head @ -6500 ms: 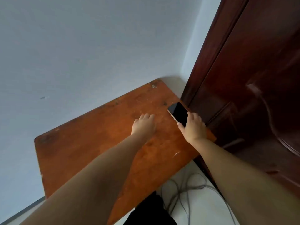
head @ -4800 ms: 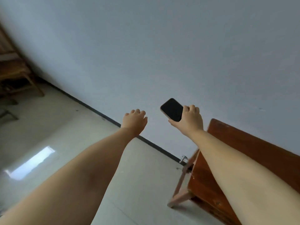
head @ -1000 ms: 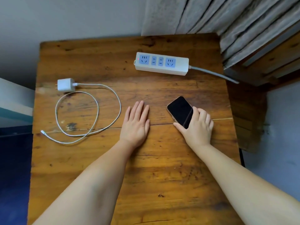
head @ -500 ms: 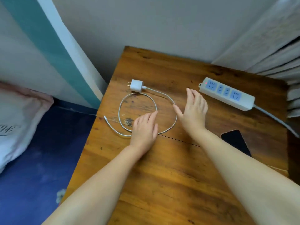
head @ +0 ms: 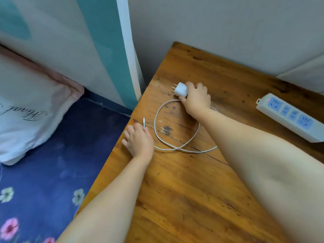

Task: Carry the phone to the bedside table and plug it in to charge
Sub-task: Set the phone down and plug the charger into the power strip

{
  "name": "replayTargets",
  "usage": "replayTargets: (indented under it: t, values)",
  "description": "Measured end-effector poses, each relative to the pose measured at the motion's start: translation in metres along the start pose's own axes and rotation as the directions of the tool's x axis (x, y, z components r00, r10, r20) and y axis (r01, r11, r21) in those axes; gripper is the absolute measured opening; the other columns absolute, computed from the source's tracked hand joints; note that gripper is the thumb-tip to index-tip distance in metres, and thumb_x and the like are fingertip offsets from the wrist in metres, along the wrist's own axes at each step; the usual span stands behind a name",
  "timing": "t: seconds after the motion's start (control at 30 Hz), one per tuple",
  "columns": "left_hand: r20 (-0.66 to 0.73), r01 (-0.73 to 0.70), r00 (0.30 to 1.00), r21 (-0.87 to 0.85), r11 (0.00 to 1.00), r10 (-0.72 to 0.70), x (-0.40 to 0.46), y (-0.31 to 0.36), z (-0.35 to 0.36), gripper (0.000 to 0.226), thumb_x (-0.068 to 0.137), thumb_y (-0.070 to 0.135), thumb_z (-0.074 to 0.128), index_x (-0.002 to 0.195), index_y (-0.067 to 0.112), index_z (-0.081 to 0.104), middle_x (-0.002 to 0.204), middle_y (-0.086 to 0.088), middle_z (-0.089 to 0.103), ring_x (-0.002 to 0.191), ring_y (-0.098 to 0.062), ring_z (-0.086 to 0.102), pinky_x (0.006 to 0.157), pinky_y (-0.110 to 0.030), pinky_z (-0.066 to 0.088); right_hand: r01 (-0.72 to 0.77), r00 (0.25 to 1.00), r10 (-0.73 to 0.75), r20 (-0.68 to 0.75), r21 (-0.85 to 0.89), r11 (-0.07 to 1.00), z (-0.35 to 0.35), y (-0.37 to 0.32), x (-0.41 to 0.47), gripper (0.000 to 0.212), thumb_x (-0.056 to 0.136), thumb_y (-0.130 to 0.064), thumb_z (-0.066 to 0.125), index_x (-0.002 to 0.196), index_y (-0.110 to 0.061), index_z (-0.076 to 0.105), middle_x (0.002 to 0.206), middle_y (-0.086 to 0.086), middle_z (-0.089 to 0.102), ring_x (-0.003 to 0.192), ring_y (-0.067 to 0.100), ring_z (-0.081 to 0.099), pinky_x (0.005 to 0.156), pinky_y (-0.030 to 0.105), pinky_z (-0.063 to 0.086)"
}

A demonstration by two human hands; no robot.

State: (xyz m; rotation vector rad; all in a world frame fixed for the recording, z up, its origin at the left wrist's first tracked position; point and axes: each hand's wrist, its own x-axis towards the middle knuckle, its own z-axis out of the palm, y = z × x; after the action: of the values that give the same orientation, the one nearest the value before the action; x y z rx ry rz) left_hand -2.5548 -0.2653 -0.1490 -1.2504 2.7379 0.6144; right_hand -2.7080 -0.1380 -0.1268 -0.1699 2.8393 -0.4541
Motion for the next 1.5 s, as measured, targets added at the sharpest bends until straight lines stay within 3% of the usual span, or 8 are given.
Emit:
replayTargets:
  t: [0.17,0.33,0.43,0.57,0.77,1.03,1.17,1.5]
  values:
    - [-0.031,-0.138,0.990,-0.477,0.868,0.141,-0.011,0.044,-0.017,0.014,0.098,0.017,0.039,0.097,0.009,0.051,0.100,-0.009,0.056,0.092,-0.023,0.050,0.075,-0.028,0.035,-0.135,0.990,0.144,-0.016,0.250,0.959,-0.031,0.024,-0.018,0.049,0.089,-0.035,0.056,0.130,-0.012,0.040,0.125,0.015,0.050,0.103,0.036,0.056,0.077,0.043,0.049]
    - [-0.001,-0.248,0.948,-0.629,0.737,0.318,-0.043,0.120,-0.022,0.023,0.098,0.012,0.036,0.112,0.008,0.053,0.106,-0.014,0.063,0.094,-0.030,0.056,0.075,-0.033,0.041,-0.256,0.964,0.266,0.023,0.358,0.898,-0.087,0.096,-0.049,0.057,0.086,-0.035,0.063,0.132,-0.014,0.039,0.126,0.012,0.057,0.107,0.027,0.057,0.083,0.039,0.051]
    - [0.054,-0.293,0.912,-0.612,0.735,0.408,-0.073,0.156,-0.014,0.024,0.097,0.018,0.038,0.113,0.016,0.056,0.099,-0.011,0.067,0.088,-0.033,0.058,0.069,-0.033,0.039,-0.305,0.943,0.334,-0.020,0.358,0.883,-0.121,0.156,-0.073,0.052,0.084,-0.030,0.066,0.126,-0.012,0.042,0.120,0.013,0.059,0.097,0.024,0.055,0.075,0.035,0.045]
    - [0.113,-0.329,0.865,-0.608,0.723,0.489,-0.103,0.173,0.003,0.024,0.097,0.024,0.037,0.106,0.021,0.059,0.081,-0.007,0.064,0.079,-0.033,0.058,0.064,-0.034,0.040,-0.375,0.920,0.390,-0.036,0.209,0.903,-0.158,0.222,-0.086,0.051,0.080,-0.026,0.070,0.125,-0.012,0.050,0.122,0.015,0.059,0.110,0.031,0.056,0.089,0.041,0.048]
    - [0.146,-0.315,0.868,-0.577,0.754,0.475,-0.112,0.164,0.022,0.025,0.098,0.026,0.037,0.105,0.022,0.060,0.064,0.010,0.053,0.064,-0.021,0.050,0.059,-0.030,0.036,-0.341,0.939,0.341,0.048,-0.013,0.940,-0.171,0.260,-0.079,0.051,0.077,-0.020,0.074,0.124,-0.014,0.054,0.121,0.013,0.060,0.105,0.028,0.058,0.075,0.034,0.046]
    - [0.157,-0.306,0.872,-0.564,0.767,0.464,-0.119,0.165,0.027,0.027,0.098,0.026,0.037,0.108,0.020,0.061,0.081,0.002,0.062,0.074,-0.021,0.054,0.065,-0.029,0.038,-0.250,0.951,0.273,0.145,-0.156,0.956,-0.179,0.253,-0.066,0.052,0.079,-0.019,0.072,0.127,-0.013,0.053,0.113,0.011,0.059,0.080,0.018,0.054,0.060,0.029,0.046]
    - [0.153,-0.308,0.872,-0.566,0.764,0.465,-0.119,0.166,0.025,0.027,0.098,0.026,0.037,0.109,0.020,0.061,0.083,0.004,0.061,0.075,-0.020,0.055,0.066,-0.028,0.039,-0.240,0.936,0.294,0.193,-0.261,0.935,-0.181,0.240,-0.062,0.047,0.080,-0.019,0.072,0.123,-0.009,0.055,0.105,0.012,0.060,0.077,0.023,0.060,0.065,0.035,0.056]
    - [0.170,-0.322,0.856,-0.562,0.762,0.488,-0.125,0.165,0.026,0.029,0.097,0.025,0.041,0.116,0.017,0.063,0.107,0.000,0.068,0.094,-0.014,0.058,0.078,-0.029,0.047,-0.108,0.941,0.248,0.229,-0.492,0.864,-0.174,0.215,-0.052,0.024,0.082,-0.019,0.069,0.098,-0.003,0.062,0.071,0.006,0.052,0.068,0.021,0.055,0.055,0.031,0.043]
